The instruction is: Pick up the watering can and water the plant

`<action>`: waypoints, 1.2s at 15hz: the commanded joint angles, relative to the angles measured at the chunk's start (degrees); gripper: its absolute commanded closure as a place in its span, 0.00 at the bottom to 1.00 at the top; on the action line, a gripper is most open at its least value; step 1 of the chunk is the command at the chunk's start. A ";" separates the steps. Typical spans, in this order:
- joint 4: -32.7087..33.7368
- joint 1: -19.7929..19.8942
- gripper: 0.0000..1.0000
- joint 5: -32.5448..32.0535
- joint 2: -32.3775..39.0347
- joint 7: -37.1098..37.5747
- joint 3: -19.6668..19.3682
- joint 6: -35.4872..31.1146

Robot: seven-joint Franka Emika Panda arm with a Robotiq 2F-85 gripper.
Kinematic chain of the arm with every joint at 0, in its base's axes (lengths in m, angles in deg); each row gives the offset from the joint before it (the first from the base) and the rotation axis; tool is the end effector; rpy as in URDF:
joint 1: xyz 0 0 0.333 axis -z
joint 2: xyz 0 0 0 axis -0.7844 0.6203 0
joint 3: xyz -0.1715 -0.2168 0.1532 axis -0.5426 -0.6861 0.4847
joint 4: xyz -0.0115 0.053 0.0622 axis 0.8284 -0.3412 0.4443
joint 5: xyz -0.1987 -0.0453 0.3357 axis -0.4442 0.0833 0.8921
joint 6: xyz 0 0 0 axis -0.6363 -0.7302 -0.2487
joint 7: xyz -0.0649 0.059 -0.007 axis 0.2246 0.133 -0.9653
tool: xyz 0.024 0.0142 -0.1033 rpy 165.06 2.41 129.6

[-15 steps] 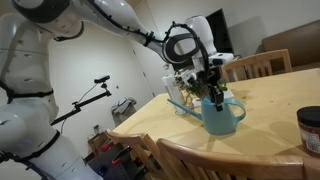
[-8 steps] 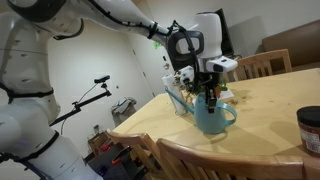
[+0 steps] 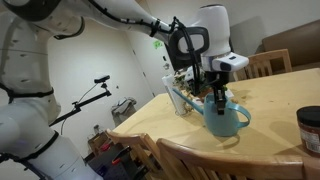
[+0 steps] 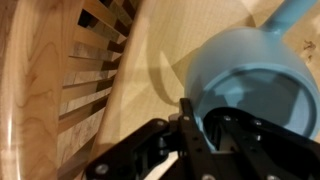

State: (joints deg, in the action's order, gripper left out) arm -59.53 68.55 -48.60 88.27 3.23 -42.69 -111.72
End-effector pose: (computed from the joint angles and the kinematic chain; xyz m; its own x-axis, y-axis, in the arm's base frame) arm 0.5354 -0.2836 0.2288 0.6034 -0.7798 -0.1667 -0.7968 -0.5979 -0.0876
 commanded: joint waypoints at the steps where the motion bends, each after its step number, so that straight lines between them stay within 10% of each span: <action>1: 0.17 0.12 0.83 -0.12 0.13 0.09 0.09 0.18; 18: 1.11 2.50 0.96 3.97 -0.19 1.15 0.17 7.99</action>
State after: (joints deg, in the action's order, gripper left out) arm -59.36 69.90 -46.85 88.81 3.29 -42.69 -107.29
